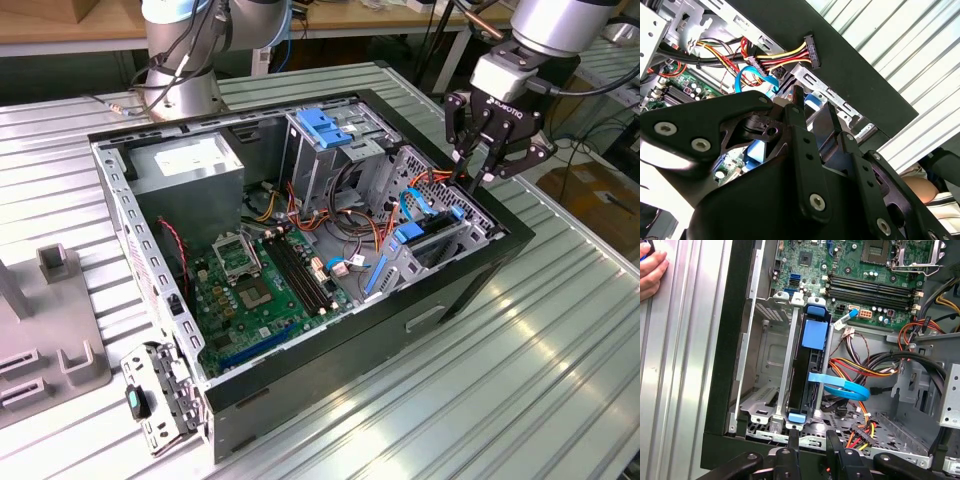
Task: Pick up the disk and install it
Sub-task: 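Insert the second disk wire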
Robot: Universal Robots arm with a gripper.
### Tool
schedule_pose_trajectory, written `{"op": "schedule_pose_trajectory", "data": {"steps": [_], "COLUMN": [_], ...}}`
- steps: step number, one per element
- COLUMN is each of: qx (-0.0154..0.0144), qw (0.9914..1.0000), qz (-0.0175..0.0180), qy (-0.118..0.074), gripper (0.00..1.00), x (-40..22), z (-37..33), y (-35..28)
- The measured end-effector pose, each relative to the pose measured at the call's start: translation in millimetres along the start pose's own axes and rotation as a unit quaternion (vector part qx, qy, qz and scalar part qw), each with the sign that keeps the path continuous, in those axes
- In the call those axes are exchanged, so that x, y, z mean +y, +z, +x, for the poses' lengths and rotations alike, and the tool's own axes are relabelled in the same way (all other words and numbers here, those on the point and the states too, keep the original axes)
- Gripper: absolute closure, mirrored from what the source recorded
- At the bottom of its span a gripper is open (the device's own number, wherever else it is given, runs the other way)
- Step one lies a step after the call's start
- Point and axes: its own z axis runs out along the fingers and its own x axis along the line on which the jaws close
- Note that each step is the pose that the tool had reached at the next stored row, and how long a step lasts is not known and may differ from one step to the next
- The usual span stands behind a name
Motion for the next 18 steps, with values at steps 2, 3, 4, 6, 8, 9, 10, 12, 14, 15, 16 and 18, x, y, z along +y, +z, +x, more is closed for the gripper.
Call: {"op": "schedule_pose_trajectory", "data": {"steps": [2,3,4,6,8,9,10,12,14,15,16,18], "qx": [0.0000,0.0000,0.0000,-0.0002,-0.0003,-0.0005,-0.0007,-0.0011,-0.0014,-0.0017,-0.0018,-0.0022], "qw": [1.00000,1.00000,1.00000,0.99999,0.99998,0.99993,0.99987,0.99968,0.99945,0.99925,0.99912,0.99875], "qz": [0.0000,0.0000,0.0000,0.0001,0.0003,0.0005,0.0006,0.0010,0.0013,0.0016,0.0017,0.0020], "qy": [0.000,0.000,-0.001,-0.004,-0.007,-0.012,-0.016,-0.025,-0.033,-0.039,-0.042,-0.050], "gripper": [0.65,0.65,0.65,0.65,0.65,0.65,0.65,0.65,0.65,0.65,0.65,0.65], "x": [-0.1,-0.1,-0.2,-0.4,-0.7,-1.4,-1.8,-2.8,-3.5,-4.1,-4.4,-5.2], "z": [0.0,0.0,0.0,0.1,0.1,0.2,0.3,0.5,0.6,0.7,0.8,0.9], "y": [0.0,0.0,0.0,0.0,0.0,0.1,0.1,0.1,0.2,0.2,0.2,0.2]}}
